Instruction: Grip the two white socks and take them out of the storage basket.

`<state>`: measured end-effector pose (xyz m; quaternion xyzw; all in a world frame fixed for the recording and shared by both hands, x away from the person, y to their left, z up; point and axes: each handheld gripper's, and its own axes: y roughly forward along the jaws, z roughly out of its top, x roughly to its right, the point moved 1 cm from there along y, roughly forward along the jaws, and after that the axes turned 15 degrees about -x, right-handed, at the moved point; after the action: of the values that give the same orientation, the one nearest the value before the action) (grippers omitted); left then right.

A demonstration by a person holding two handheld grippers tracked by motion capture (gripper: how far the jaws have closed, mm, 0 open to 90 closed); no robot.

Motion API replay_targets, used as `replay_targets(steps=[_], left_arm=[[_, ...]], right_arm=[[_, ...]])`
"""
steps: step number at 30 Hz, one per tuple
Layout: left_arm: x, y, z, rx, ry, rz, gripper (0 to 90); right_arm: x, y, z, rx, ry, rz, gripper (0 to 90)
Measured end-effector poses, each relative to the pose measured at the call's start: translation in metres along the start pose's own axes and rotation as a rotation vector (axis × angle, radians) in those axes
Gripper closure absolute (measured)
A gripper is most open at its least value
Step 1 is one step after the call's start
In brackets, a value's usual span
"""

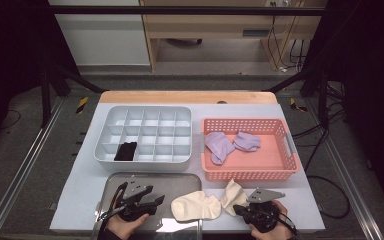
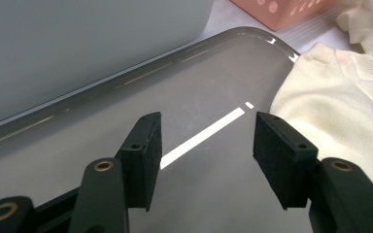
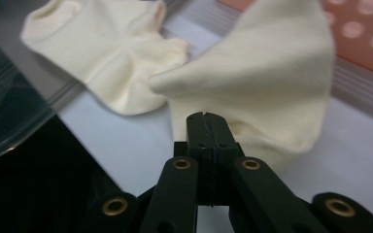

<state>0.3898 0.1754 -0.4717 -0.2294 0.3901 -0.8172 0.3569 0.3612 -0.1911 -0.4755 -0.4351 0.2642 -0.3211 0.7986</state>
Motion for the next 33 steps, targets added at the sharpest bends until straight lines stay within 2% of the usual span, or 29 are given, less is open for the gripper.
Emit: replay_targets(steps=[5, 9, 12, 13, 16, 19, 21, 24, 27, 28, 29, 33], left_arm=[[0.001, 0.001, 0.0, -0.005, 0.003, 0.0, 43.6], [0.001, 0.001, 0.0, -0.008, 0.004, 0.0, 43.6], [0.001, 0.001, 0.0, -0.005, 0.004, 0.0, 43.6], [0.001, 0.001, 0.0, -0.005, 0.004, -0.001, 43.6], [0.001, 0.001, 0.0, -0.007, 0.005, 0.0, 43.6], [0.001, 0.002, 0.001, -0.007, 0.007, 0.001, 43.6], [0.001, 0.002, 0.001, -0.006, 0.006, 0.001, 43.5], [0.001, 0.003, 0.001, -0.01, 0.008, 0.002, 43.5], [0.001, 0.003, 0.001, -0.012, 0.008, 0.002, 43.5], [0.001, 0.003, 0.001, -0.012, 0.008, 0.002, 43.5], [0.001, 0.003, 0.001, -0.011, 0.008, 0.002, 43.5], [0.001, 0.003, 0.001, -0.013, 0.009, 0.003, 43.5]], right_arm=[[-0.014, 0.007, 0.003, -0.009, -0.044, 0.064, 90.0], [-0.02, 0.016, 0.009, -0.029, -0.064, 0.079, 90.0], [-0.021, 0.015, 0.01, -0.016, -0.07, 0.087, 87.5], [-0.021, 0.013, 0.011, 0.004, -0.072, 0.09, 86.0], [-0.017, 0.002, 0.015, 0.065, -0.067, 0.076, 82.4], [-0.006, -0.01, 0.022, 0.116, -0.046, 0.006, 79.9], [0.006, -0.014, 0.027, 0.153, -0.002, -0.057, 74.3], [0.02, -0.01, 0.032, 0.152, 0.034, -0.092, 67.3], [0.032, 0.004, 0.035, 0.125, 0.06, -0.091, 62.8], [0.032, 0.004, 0.035, 0.125, 0.06, -0.091, 62.8], [0.035, 0.012, 0.036, 0.086, 0.062, -0.079, 68.5], [0.033, 0.017, 0.035, 0.046, 0.064, -0.061, 85.7]])
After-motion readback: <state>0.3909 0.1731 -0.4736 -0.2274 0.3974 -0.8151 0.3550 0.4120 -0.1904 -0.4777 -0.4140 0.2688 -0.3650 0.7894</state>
